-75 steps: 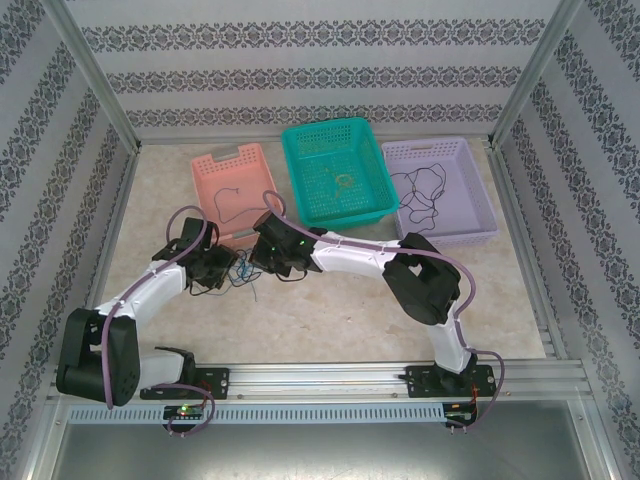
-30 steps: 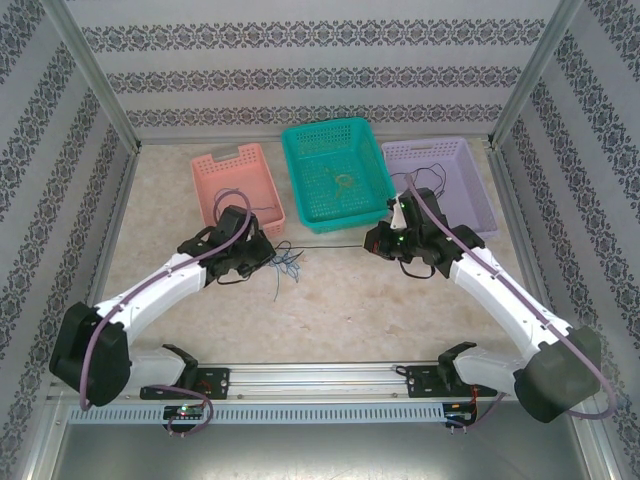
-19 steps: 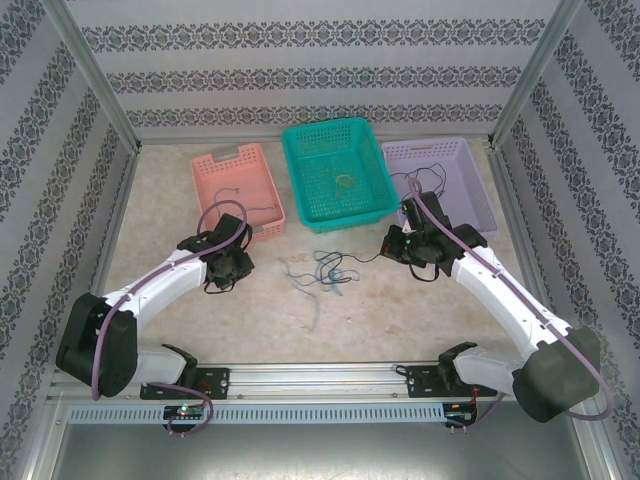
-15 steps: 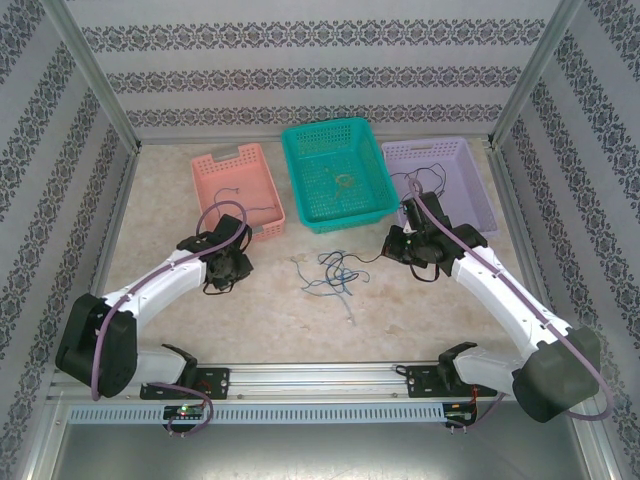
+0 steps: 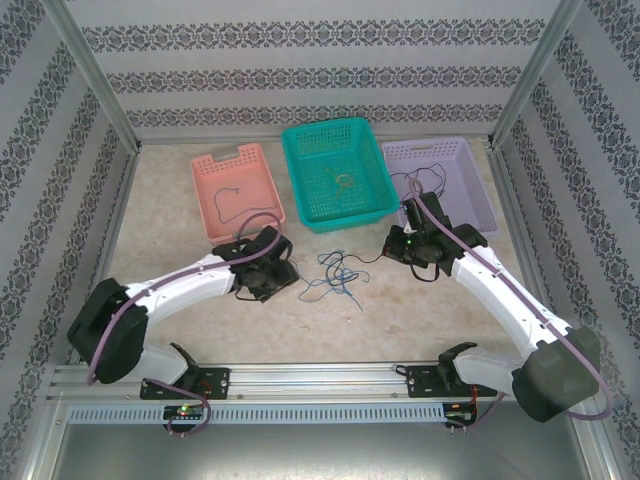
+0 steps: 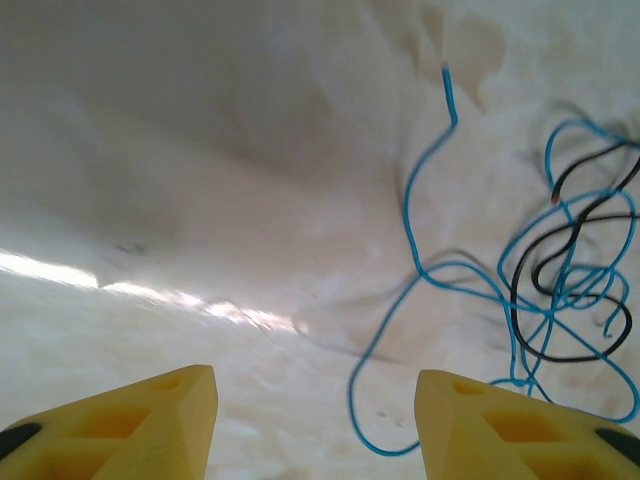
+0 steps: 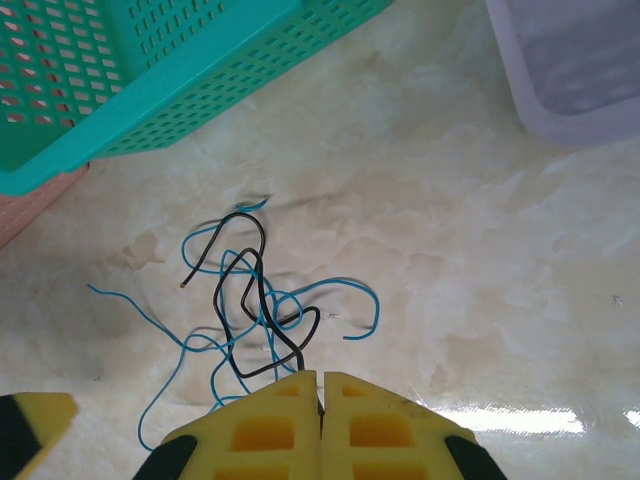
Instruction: Untangle the cables
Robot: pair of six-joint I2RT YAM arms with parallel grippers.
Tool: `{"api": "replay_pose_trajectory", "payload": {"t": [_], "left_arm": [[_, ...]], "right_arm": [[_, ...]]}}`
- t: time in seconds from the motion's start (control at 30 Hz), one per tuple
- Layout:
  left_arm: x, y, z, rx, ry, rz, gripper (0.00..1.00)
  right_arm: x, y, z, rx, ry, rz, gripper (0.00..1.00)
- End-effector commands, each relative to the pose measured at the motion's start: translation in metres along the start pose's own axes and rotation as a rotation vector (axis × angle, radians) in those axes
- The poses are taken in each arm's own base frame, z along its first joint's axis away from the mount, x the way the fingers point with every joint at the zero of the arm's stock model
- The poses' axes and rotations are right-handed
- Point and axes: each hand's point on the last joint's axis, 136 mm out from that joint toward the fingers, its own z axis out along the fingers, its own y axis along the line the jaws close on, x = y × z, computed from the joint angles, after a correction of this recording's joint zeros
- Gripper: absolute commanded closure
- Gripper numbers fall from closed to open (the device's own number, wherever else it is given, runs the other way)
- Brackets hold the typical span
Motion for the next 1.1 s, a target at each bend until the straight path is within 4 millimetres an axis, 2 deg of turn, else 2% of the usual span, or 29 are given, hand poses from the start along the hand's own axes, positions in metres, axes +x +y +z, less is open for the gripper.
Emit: {"api": "replay_pose_trajectory", "payload": {"t": [0.0,0.07,0.13,0.3,0.33,0.37,0.43,0.47,0.57,0.63,0.77,0.87,0.97,1.07], "left_arm": [[0.02,-0.033,0.015,0.082,0.081,-0.084,0.44],[0.03,-0.036,0.026,0.061,0.124,-0.083,0.44],[0.038,-0.028,0.034,-0.009,0.165,-0.083,0.45],[0.038,-0.027,0.042,-0.029,0.16,-0.101,0.56],[0.035,-0.029,0.043,-0.028,0.148,-0.098,0.6],[0.032,-0.028,0.045,-0.037,0.131,-0.088,0.68],[0.021,-0.024,0.041,-0.074,0.074,-0.056,0.91],[0.014,-0.021,0.035,-0.09,0.031,-0.036,0.99],[-0.014,-0.009,-0.002,-0.127,-0.131,0.022,1.0],[-0.034,0.006,-0.034,-0.143,-0.227,0.035,1.0],[-0.064,0.036,-0.085,-0.066,-0.346,-0.019,1.0],[-0.079,0.049,-0.118,0.037,-0.425,-0.058,1.0],[-0.088,0.067,-0.148,0.049,-0.495,-0.078,1.0],[-0.09,0.072,-0.165,0.062,-0.532,-0.069,1.0]], "right_arm": [[0.0,-0.006,0.004,0.022,0.003,0.005,1.0],[0.001,-0.007,0.004,0.024,0.004,0.004,1.0],[0.0,-0.008,0.003,0.024,0.0,0.008,1.0],[0.0,-0.012,0.005,0.027,0.0,0.017,1.0],[0.0,-0.012,0.005,0.029,-0.001,0.018,1.0],[0.0,-0.014,0.005,0.033,0.0,0.016,1.0],[-0.003,-0.018,0.004,0.044,-0.007,0.018,1.0],[-0.005,-0.021,0.003,0.051,-0.011,0.018,1.0],[-0.012,-0.036,-0.001,0.092,-0.027,0.022,1.0],[-0.018,-0.05,-0.006,0.134,-0.036,0.027,1.0],[-0.027,-0.072,-0.012,0.197,-0.051,0.038,1.0],[-0.032,-0.082,-0.014,0.233,-0.057,0.047,1.0],[-0.033,-0.085,-0.012,0.244,-0.056,0.05,1.0],[-0.034,-0.083,-0.01,0.233,-0.051,0.053,1.0]]}}
